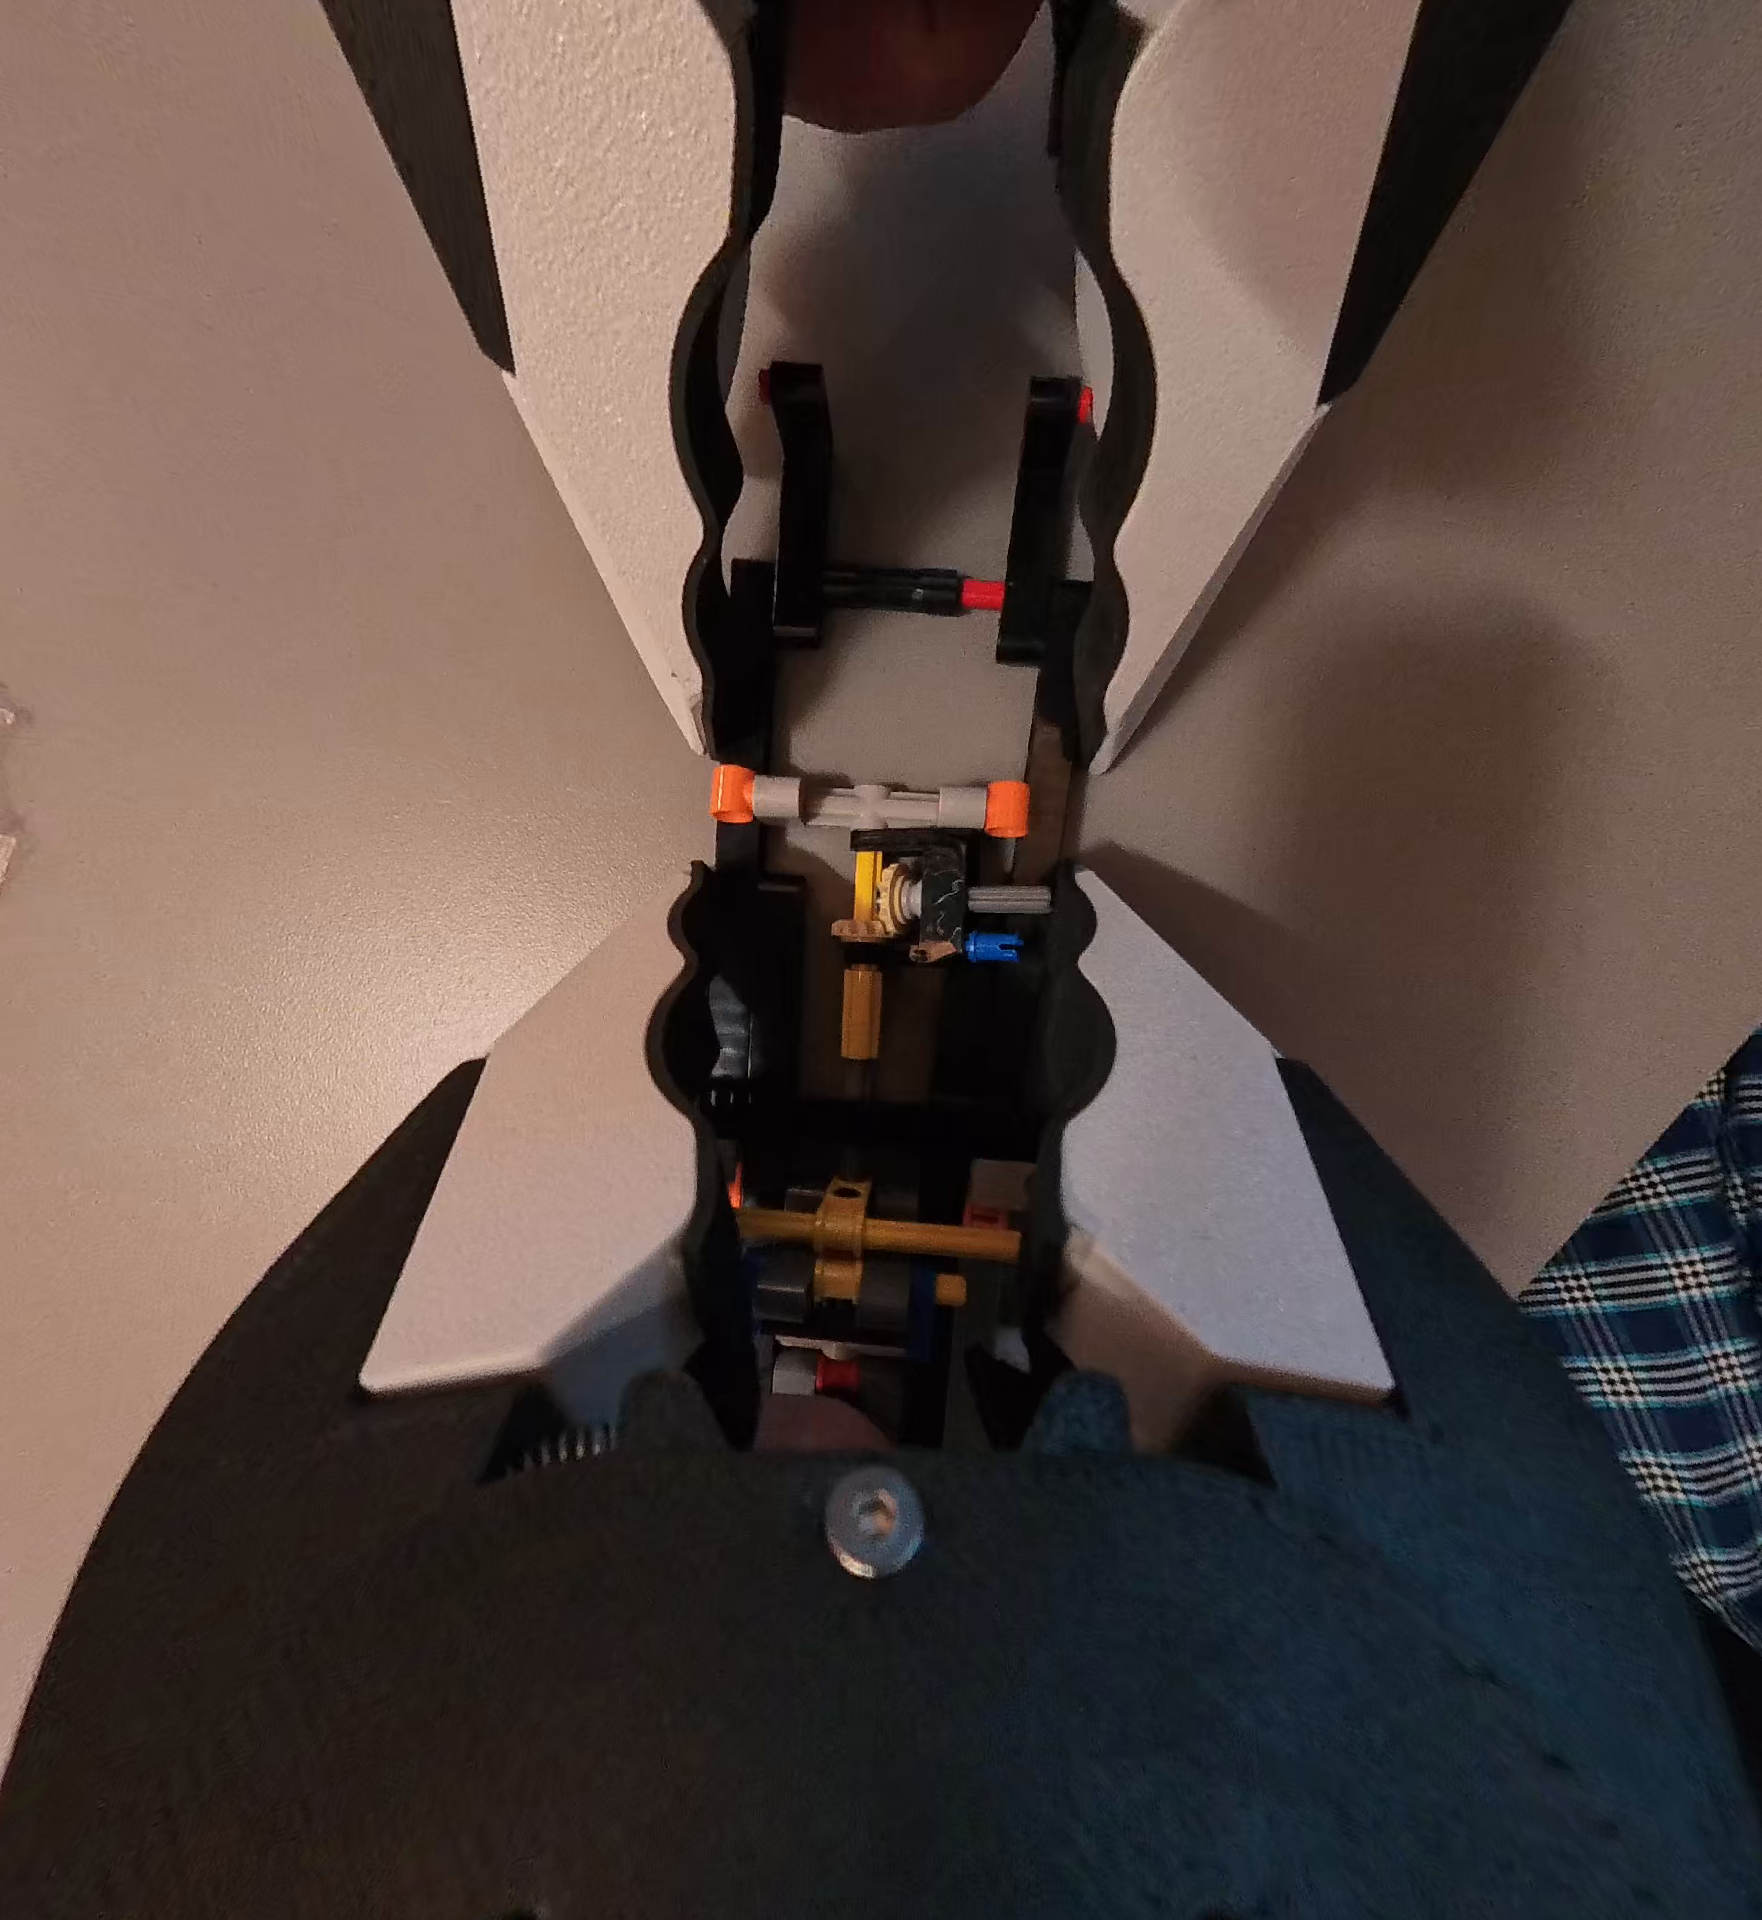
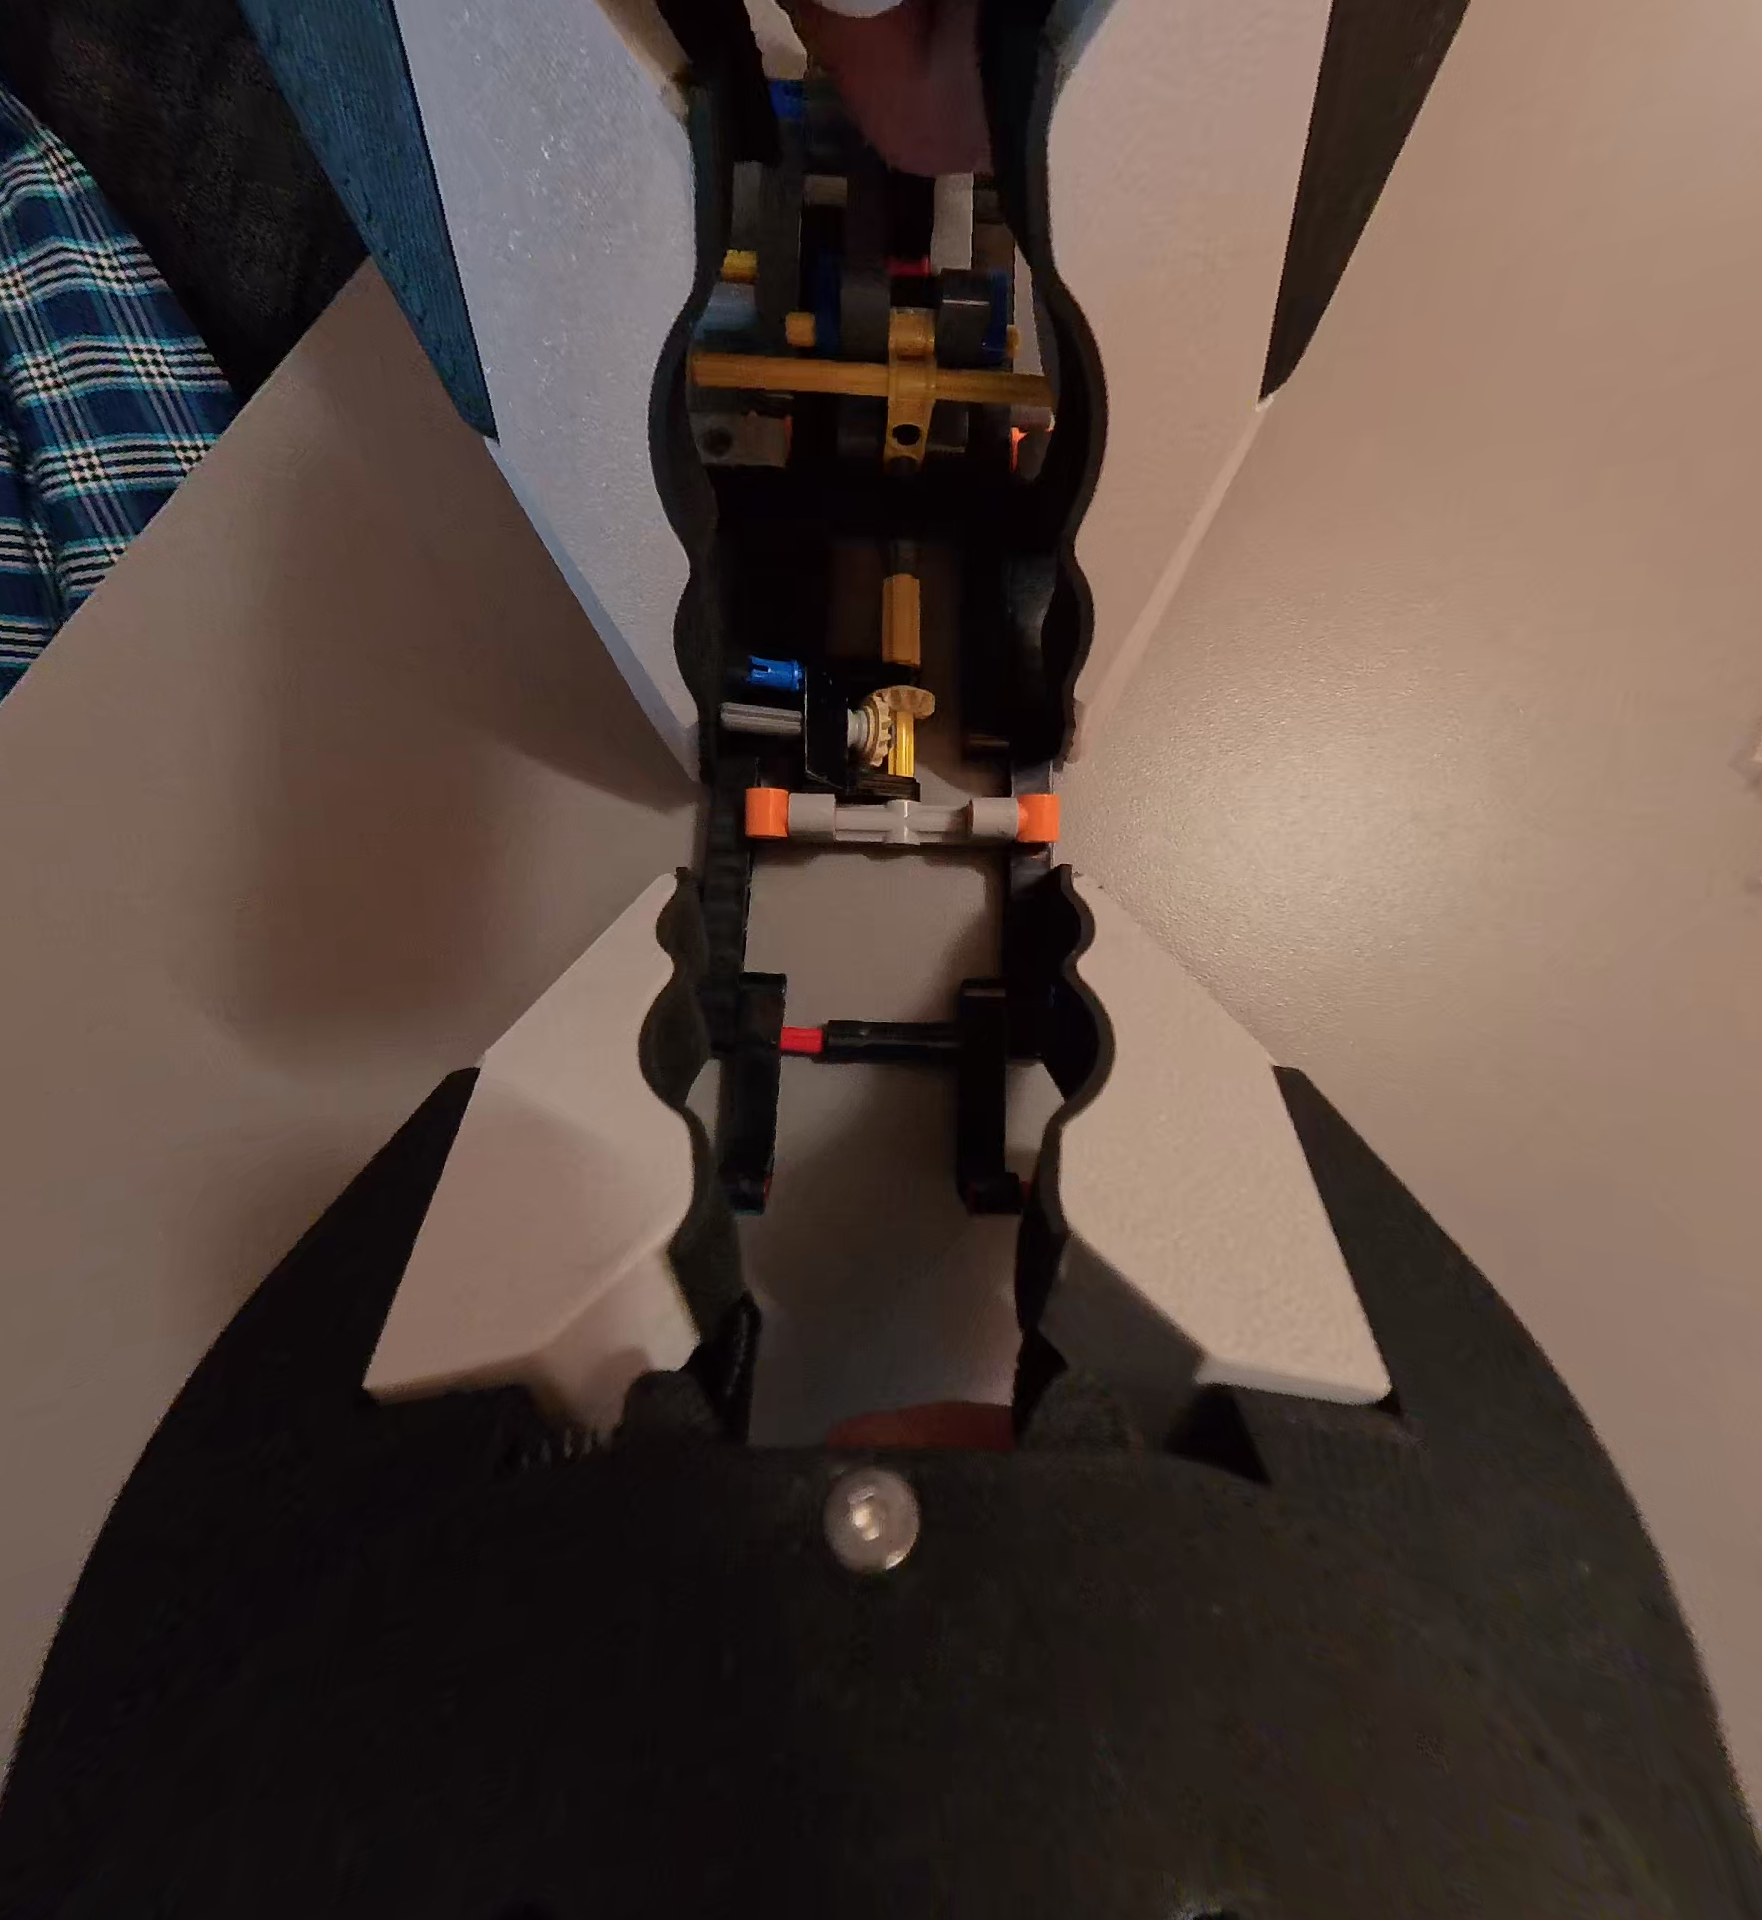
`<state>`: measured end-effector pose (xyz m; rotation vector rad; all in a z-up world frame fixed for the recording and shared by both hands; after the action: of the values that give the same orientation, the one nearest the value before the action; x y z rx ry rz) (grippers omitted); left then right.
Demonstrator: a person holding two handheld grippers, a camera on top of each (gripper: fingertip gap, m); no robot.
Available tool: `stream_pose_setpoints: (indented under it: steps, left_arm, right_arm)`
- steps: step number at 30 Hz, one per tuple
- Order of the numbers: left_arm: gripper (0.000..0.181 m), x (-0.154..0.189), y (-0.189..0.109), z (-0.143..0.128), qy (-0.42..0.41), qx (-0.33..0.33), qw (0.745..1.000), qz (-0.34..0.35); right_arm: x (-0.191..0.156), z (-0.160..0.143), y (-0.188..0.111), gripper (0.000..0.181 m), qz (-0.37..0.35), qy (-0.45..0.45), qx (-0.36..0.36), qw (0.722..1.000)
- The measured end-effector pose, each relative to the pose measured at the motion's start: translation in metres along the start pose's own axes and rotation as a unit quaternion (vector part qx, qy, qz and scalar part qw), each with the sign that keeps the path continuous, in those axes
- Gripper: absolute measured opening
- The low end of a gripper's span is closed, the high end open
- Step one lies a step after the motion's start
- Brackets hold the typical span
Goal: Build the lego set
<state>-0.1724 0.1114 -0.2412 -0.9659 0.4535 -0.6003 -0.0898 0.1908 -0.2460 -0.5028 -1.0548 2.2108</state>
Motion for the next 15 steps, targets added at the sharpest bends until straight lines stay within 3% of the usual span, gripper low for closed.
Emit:
stream_pose_setpoints:
  steps: [15]
  left_arm:
    - [0.062, -0.0017, -0.0004, 0.0006, 0.009, -0.001, 1.000, -0.009]
  right_arm:
    - [0.0004, 0.0017, 0.0005, 0.063, 0.001, 0.009, -0.005, 1.000]
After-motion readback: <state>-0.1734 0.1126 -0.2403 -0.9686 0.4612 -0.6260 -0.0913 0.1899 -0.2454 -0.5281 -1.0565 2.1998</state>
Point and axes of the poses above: each gripper's, where its closed fingertips meet, y out along the fingers, z out of its top, x = y × z across the jaws, the point moved 9 cm from there along -y, back along the fingers, and after that the axes turned 5 degrees about z, right-handed, at the moved point
